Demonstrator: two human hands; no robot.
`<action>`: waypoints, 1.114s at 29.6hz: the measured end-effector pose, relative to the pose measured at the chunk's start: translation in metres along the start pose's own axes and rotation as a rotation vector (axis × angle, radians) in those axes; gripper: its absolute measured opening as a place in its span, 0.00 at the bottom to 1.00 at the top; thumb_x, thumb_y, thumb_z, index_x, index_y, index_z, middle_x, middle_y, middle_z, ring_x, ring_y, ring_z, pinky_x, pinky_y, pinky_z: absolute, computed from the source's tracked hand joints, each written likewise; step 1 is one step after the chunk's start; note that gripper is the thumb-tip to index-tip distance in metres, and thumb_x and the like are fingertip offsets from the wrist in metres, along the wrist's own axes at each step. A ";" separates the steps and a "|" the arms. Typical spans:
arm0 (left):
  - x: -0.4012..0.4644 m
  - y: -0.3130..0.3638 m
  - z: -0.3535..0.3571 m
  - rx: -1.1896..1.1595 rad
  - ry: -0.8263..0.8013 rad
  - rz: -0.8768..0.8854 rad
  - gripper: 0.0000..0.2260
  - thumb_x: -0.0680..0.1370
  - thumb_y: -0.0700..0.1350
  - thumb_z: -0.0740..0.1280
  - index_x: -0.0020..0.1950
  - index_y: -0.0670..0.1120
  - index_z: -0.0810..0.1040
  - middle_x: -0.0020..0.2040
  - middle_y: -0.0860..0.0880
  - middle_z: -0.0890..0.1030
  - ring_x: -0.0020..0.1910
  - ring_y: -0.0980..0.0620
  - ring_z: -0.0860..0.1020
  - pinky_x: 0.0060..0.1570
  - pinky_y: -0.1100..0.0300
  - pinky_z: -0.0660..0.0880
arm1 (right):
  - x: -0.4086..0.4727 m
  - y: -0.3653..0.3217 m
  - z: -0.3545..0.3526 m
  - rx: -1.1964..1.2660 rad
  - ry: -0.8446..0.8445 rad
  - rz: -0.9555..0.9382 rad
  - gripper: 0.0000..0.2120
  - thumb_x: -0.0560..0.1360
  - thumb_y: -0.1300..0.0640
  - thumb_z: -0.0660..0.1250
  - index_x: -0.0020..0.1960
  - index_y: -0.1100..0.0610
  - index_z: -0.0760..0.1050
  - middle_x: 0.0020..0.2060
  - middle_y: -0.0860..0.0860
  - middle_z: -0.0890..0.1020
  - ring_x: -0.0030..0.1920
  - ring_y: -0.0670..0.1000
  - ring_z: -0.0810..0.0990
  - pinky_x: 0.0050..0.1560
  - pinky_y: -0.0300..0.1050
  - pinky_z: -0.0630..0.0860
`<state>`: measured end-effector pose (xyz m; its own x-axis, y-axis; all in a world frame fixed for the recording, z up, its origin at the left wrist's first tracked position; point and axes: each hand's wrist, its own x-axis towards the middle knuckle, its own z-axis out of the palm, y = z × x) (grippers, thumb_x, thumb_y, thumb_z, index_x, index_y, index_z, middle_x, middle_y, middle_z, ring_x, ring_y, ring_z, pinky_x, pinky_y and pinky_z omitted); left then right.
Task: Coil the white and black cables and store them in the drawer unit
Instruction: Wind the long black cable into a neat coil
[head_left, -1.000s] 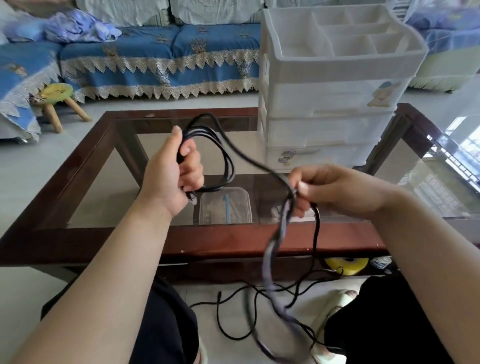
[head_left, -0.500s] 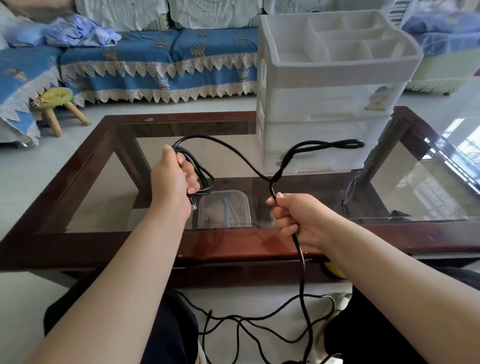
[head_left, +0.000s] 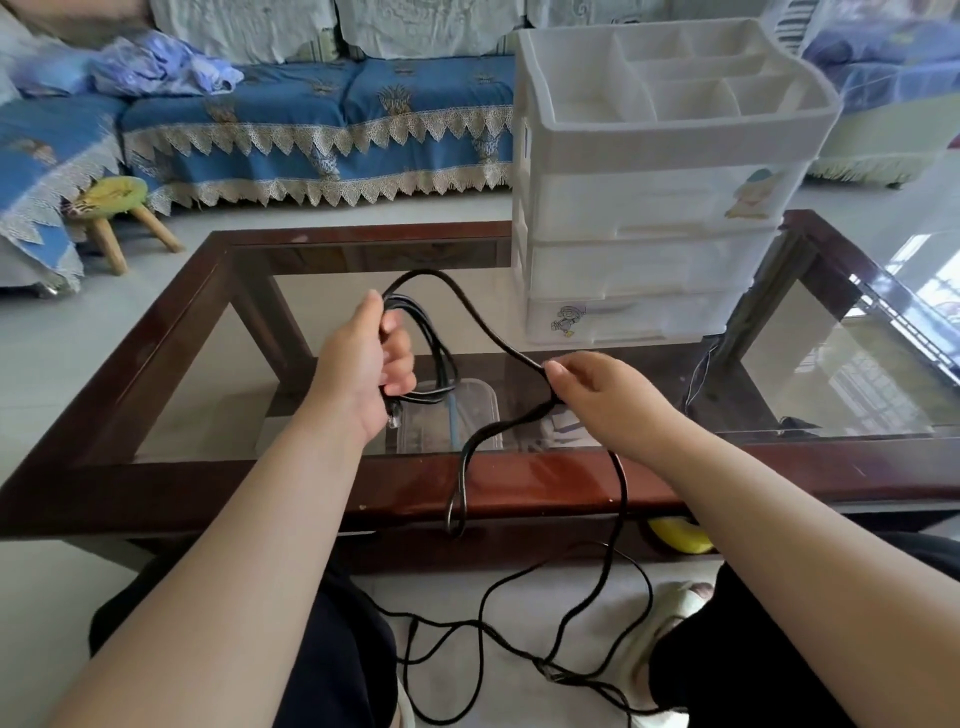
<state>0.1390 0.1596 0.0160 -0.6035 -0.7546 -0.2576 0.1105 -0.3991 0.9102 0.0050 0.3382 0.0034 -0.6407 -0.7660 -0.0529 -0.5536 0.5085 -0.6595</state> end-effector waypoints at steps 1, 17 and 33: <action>-0.002 -0.001 0.002 0.024 -0.052 0.000 0.21 0.84 0.54 0.51 0.33 0.48 0.64 0.23 0.54 0.59 0.19 0.57 0.54 0.19 0.65 0.54 | -0.002 0.000 0.002 -0.017 0.047 -0.075 0.16 0.79 0.45 0.57 0.60 0.52 0.76 0.55 0.47 0.78 0.53 0.47 0.76 0.51 0.42 0.70; 0.006 0.014 -0.021 -0.388 -0.009 -0.121 0.20 0.83 0.49 0.54 0.31 0.48 0.64 0.22 0.55 0.59 0.17 0.57 0.56 0.17 0.66 0.54 | -0.018 -0.017 -0.013 0.616 -0.838 -0.083 0.11 0.79 0.56 0.61 0.50 0.64 0.71 0.34 0.55 0.79 0.36 0.52 0.81 0.45 0.44 0.76; 0.020 0.003 -0.031 -0.235 0.249 -0.093 0.19 0.83 0.50 0.53 0.32 0.48 0.63 0.22 0.55 0.60 0.18 0.57 0.55 0.19 0.64 0.53 | -0.016 -0.006 -0.001 -0.213 -0.471 -0.159 0.09 0.77 0.49 0.63 0.48 0.51 0.79 0.34 0.44 0.80 0.30 0.40 0.73 0.39 0.36 0.71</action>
<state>0.1518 0.1267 0.0036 -0.4120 -0.8016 -0.4333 0.2602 -0.5592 0.7871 0.0177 0.3478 0.0092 -0.2595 -0.9086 -0.3273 -0.7516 0.4029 -0.5223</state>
